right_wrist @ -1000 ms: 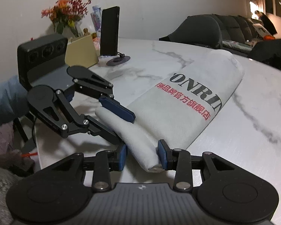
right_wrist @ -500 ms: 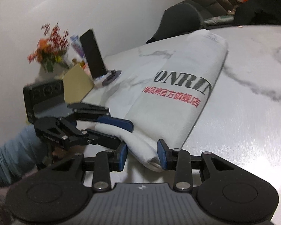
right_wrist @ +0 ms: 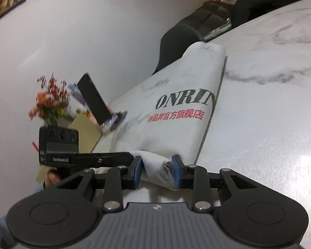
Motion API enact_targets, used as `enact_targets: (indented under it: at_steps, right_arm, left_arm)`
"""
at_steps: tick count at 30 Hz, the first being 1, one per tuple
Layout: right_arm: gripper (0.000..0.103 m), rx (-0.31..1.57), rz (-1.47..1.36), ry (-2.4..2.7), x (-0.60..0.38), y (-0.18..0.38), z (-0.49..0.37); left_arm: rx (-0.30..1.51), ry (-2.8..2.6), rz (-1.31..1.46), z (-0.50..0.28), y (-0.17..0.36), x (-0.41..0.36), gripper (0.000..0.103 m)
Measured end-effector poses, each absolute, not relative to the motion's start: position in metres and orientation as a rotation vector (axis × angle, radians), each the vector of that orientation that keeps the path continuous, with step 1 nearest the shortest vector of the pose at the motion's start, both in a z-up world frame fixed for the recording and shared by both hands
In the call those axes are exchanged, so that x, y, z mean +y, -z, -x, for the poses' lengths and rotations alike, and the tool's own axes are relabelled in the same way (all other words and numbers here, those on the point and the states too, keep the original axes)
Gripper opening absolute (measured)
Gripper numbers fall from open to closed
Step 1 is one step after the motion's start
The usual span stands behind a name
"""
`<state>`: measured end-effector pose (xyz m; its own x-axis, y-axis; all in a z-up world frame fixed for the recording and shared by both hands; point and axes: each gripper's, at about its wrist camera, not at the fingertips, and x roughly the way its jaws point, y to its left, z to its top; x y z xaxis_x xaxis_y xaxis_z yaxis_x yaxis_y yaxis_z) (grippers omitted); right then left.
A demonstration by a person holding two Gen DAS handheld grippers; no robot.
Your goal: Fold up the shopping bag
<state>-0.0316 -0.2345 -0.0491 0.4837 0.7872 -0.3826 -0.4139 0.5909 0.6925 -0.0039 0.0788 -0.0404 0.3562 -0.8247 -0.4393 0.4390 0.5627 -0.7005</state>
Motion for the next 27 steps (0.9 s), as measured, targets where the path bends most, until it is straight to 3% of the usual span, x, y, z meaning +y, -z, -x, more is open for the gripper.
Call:
enact_targets:
  at_steps: [14, 27]
  right_arm:
    - [0.027, 0.659, -0.704, -0.507, -0.225, 0.050, 0.050]
    - [0.026, 0.642, -0.662, -0.426, -0.223, 0.047, 0.054]
  left_arm:
    - [0.757, 0.666, 0.509, 0.020, 0.040, 0.063, 0.033]
    - [0.684, 0.574, 0.481, 0.046, 0.024, 0.060, 0.036]
